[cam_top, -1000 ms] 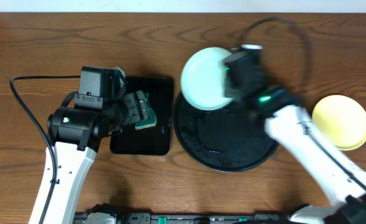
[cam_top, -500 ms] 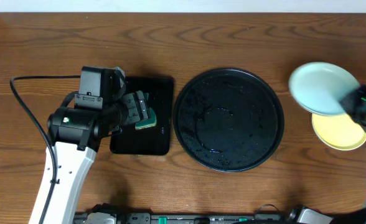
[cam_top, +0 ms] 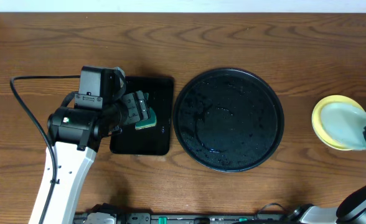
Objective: Clean dirty plates on tray and stack at the side
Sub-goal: 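Carry the white plate right and set it on the yellow plate stack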
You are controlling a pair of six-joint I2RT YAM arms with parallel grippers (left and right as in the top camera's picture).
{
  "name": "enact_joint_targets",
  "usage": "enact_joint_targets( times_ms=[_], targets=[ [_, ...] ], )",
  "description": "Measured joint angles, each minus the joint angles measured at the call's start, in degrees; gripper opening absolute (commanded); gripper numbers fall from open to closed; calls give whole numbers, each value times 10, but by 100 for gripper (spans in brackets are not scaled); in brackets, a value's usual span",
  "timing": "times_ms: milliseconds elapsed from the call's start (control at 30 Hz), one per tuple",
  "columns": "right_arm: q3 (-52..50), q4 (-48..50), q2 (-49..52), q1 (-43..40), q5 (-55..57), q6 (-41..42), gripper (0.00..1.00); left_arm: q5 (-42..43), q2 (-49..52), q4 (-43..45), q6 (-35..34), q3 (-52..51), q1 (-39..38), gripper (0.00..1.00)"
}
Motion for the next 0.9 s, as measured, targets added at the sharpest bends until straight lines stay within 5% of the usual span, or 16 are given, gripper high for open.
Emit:
enact_joint_targets(
  times_ms=[300,500,533,567,733,900],
  targets=[
    [0,7,-74,30,-183,-70,61,0,0,0,0,0,0,82],
    [0,-25,-230,155,-280,-104,74,0,0,0,0,0,0,82],
    [0,-28,-252,181,-285,-107,78,0,0,0,0,0,0,82],
    [0,-31,-277,213,-290,-111,99,0,0,0,0,0,0,82],
    [0,-30,-386,379,-313,-118,99,0,0,0,0,0,0,82],
    [0,-34,-433,453,-322,-115,99,0,0,0,0,0,0,82]
  ],
)
